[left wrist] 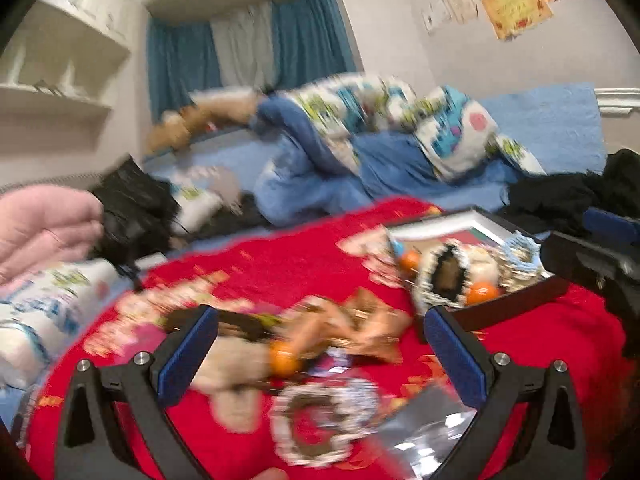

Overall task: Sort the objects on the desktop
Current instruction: 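Withdraw both tools from the box back toward the pile of items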

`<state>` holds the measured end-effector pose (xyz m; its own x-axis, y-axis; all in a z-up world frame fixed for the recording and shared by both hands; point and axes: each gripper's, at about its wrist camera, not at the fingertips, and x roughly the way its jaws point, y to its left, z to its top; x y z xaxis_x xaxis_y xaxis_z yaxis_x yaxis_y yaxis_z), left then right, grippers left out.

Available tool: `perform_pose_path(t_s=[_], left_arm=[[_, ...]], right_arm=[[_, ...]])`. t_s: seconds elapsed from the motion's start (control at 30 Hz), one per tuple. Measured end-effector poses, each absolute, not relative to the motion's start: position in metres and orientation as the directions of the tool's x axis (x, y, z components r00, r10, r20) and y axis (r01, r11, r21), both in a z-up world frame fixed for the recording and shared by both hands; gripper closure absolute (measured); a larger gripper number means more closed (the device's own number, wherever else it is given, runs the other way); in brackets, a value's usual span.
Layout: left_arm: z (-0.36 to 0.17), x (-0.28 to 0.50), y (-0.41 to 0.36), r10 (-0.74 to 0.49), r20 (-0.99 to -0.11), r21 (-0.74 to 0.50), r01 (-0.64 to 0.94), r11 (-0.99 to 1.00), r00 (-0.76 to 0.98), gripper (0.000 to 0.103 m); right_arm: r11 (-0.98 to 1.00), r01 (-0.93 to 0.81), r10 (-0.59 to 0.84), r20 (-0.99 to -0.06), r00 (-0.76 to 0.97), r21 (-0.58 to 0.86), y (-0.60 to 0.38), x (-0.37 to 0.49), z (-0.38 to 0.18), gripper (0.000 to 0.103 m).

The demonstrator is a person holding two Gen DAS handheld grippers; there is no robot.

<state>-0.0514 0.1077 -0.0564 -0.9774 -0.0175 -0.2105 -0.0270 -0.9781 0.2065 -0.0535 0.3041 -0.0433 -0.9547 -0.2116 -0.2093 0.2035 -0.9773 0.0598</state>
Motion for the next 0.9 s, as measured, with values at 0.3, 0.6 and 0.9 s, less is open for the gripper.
perform_pose_path(t_s=[0.3, 0.6, 0.9], left_arm=[[-0.063, -0.041, 0.021, -0.108, -0.297, 0.101, 0.082, -0.992, -0.949, 0.000], [-0.088, -0.046, -0.005, -0.116, -0.346, 0.051, 0.105, -0.993, -0.931, 0.000], [-0.106, -0.053, -0.002, -0.117, -0.353, 0.049, 0.106, -0.993, -0.928, 0.000]], right_arm=[[-0.986, 0.165, -0.166, -0.077, -0.983, 0.018, 0.241, -0.043, -0.043, 0.000], [-0.996, 0.062, -0.071, -0.149, -0.986, 0.064, 0.224, -0.052, -0.067, 0.000], [-0.994, 0.035, -0.013, -0.203, -0.979, -0.107, 0.190, -0.058, -0.081, 0.000]])
